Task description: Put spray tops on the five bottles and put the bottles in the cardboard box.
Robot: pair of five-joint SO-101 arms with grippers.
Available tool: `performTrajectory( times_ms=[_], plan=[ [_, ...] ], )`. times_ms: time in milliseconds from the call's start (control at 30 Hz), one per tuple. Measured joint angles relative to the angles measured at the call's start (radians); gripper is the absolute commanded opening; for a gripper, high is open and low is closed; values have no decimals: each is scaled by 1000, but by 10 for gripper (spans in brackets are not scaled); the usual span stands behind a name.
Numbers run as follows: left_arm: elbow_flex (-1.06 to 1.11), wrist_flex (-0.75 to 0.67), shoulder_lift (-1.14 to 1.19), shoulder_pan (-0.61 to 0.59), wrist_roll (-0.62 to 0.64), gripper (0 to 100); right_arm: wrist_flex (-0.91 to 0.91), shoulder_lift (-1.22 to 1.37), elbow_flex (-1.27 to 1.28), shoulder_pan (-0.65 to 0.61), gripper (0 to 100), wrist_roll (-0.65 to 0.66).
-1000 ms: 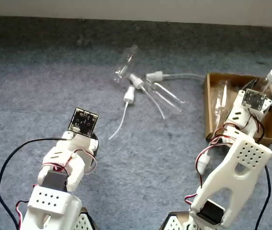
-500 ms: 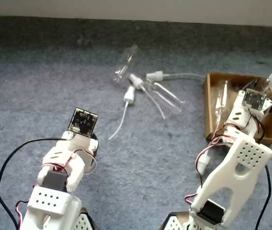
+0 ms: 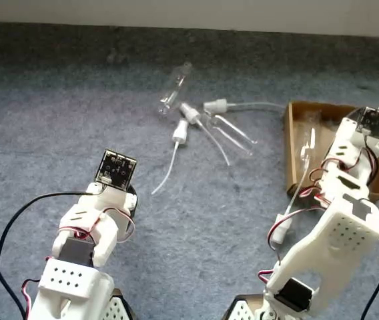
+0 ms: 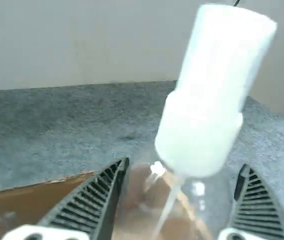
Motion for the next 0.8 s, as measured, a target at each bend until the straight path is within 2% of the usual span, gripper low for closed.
performTrajectory(
  times_ms=[800],
  plan=[
    [0,0,0,0,0,11,445,-451,2,38,304,-32]
  ],
)
